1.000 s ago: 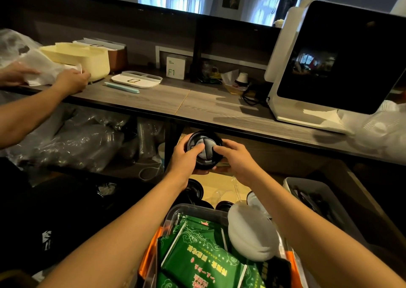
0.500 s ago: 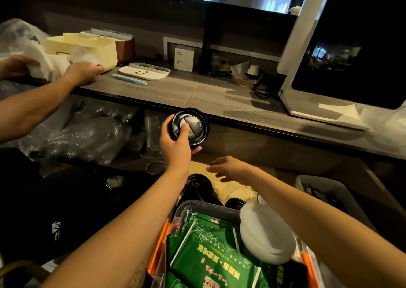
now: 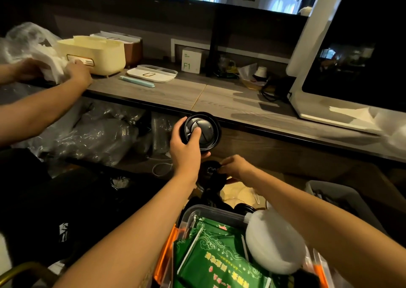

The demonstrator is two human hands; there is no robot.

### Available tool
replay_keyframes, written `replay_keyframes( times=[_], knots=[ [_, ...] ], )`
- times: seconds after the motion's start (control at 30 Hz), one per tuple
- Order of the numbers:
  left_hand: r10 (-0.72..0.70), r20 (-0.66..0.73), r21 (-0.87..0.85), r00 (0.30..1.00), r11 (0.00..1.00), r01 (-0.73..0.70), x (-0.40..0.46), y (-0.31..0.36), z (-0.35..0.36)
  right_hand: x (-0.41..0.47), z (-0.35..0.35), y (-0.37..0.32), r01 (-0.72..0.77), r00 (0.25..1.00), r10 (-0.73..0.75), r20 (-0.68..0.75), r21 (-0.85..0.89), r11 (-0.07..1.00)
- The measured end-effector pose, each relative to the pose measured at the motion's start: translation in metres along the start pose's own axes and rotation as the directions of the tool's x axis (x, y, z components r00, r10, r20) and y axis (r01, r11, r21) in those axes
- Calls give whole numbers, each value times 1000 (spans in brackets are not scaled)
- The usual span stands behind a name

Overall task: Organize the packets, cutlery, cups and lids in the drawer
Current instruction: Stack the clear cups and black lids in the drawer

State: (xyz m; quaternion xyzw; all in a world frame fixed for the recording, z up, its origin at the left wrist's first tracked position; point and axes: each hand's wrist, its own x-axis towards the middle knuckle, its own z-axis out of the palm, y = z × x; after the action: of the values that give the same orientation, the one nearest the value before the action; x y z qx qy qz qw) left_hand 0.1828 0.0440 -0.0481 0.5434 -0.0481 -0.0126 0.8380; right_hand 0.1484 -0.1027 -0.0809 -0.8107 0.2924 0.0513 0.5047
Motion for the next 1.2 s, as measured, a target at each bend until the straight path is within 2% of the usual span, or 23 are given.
replay_keyframes(
  times=[0.2, 0.33, 0.43, 0.53, 0.7, 0.87, 0.93, 1.07, 1.2],
  knots=[
    [-3, 78, 88, 997, 996, -4, -3, 2, -4, -29, -37, -5, 128, 952, -39, -304, 280, 951],
    [-77, 144, 159, 987, 986, 53, -8, 13, -3, -66, -54, -20, 263, 900, -37, -435, 474, 841],
    [-173, 163, 112, 971, 981, 156, -11, 23, -6, -96, -59, -34, 394, 845, -129, -519, 441, 807],
    [-214, 193, 138, 958, 972, 190, -15, 28, -16, -120, -51, -46, 478, 796, -172, -581, 429, 766],
    [-358, 243, 199, 902, 928, 315, -41, 37, -22, -142, -24, -53, 470, 826, -214, -521, 429, 771],
    [-487, 204, 210, 849, 869, 448, -63, 44, -20, -150, -3, -41, 414, 846, -168, -506, 425, 805],
    [-530, 178, 217, 829, 843, 492, -72, 48, -21, -155, 0, -36, 439, 836, -207, -508, 392, 809],
    [-487, 207, 248, 849, 865, 436, -82, 47, -24, -161, 7, -23, 512, 803, -328, -498, 294, 807],
    [-494, 219, 215, 842, 866, 452, -88, 40, -28, -154, 14, -8, 495, 720, -448, -530, -59, 867]
  ],
)
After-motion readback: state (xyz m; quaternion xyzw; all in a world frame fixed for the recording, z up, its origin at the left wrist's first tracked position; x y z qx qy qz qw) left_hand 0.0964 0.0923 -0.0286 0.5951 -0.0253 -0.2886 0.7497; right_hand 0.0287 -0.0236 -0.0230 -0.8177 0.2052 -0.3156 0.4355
